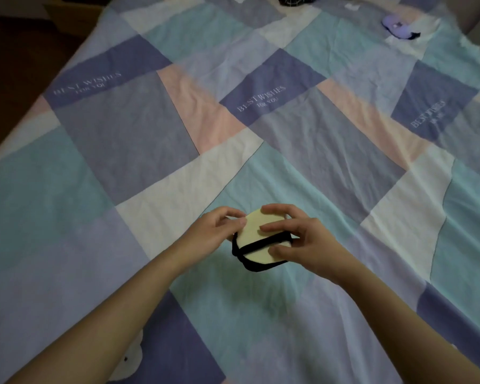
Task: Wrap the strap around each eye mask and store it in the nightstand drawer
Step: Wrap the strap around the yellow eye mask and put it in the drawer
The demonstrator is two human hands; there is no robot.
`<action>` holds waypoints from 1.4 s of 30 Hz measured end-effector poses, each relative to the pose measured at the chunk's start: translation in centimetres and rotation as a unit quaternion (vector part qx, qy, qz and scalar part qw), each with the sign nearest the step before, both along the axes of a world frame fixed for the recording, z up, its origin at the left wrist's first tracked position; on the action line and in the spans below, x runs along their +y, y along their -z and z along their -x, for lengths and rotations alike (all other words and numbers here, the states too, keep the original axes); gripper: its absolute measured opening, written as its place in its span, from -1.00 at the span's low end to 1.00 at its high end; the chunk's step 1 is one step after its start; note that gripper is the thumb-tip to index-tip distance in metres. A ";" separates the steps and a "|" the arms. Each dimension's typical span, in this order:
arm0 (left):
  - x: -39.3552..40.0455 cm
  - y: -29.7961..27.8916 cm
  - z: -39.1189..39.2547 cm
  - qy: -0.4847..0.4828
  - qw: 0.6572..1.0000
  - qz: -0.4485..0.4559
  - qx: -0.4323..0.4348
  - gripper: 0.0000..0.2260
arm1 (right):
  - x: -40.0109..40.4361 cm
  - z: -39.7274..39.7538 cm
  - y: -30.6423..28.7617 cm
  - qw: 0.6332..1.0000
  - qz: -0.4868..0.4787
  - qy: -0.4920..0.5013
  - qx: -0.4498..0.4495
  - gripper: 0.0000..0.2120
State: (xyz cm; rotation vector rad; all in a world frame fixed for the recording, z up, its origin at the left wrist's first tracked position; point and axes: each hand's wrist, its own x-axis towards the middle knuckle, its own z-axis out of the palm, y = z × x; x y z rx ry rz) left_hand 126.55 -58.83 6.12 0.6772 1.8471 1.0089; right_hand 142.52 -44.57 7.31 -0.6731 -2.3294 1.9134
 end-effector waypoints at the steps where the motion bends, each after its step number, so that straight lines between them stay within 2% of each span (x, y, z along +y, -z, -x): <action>1: -0.4 -0.8 0.3 -0.004 0.998 0.005 0.056 -0.75 | 0.1 0.1 -0.8 1.000 -0.014 0.003 -0.001 -0.69; 3: -1.3 -3.5 1.1 0.025 0.982 0.029 0.187 -0.61 | 0.2 0.6 -3.0 0.999 -0.032 0.010 0.010 -0.70; 6: -2.5 -8.8 2.3 0.077 0.930 0.073 0.353 -0.47 | 0.6 2.0 -7.5 0.998 -0.034 0.029 0.047 -0.72; 12: -5.7 -21.4 3.2 0.018 0.881 0.087 0.465 -0.46 | -0.5 6.0 -19.4 0.986 -0.087 -0.014 0.144 -0.73; 19: -13.8 -36.4 2.9 -0.050 0.807 0.108 0.578 -0.44 | -5.9 8.9 -34.3 0.943 -0.178 -0.128 0.249 -0.76; 23: -20.7 -43.8 1.5 -0.100 0.767 0.139 0.618 -0.47 | -11.4 10.9 -41.4 0.908 -0.208 -0.197 0.307 -0.75; 29: -33.5 -51.7 -0.1 -0.174 0.716 0.200 0.646 -0.47 | -22.7 15.9 -48.9 0.857 -0.180 -0.291 0.385 -0.74; 36: -49.5 -56.3 1.7 -0.233 0.661 0.307 0.643 -0.48 | -39.6 21.5 -52.9 0.805 -0.135 -0.379 0.436 -0.76; 39: -56.2 -57.2 2.8 -0.252 0.644 0.331 0.642 -0.48 | -46.8 24.2 -53.8 0.797 -0.120 -0.395 0.440 -0.76; 42: -62.4 -57.2 4.7 -0.262 0.642 0.343 0.634 -0.48 | -52.9 26.8 -54.3 0.794 -0.120 -0.394 0.447 -0.75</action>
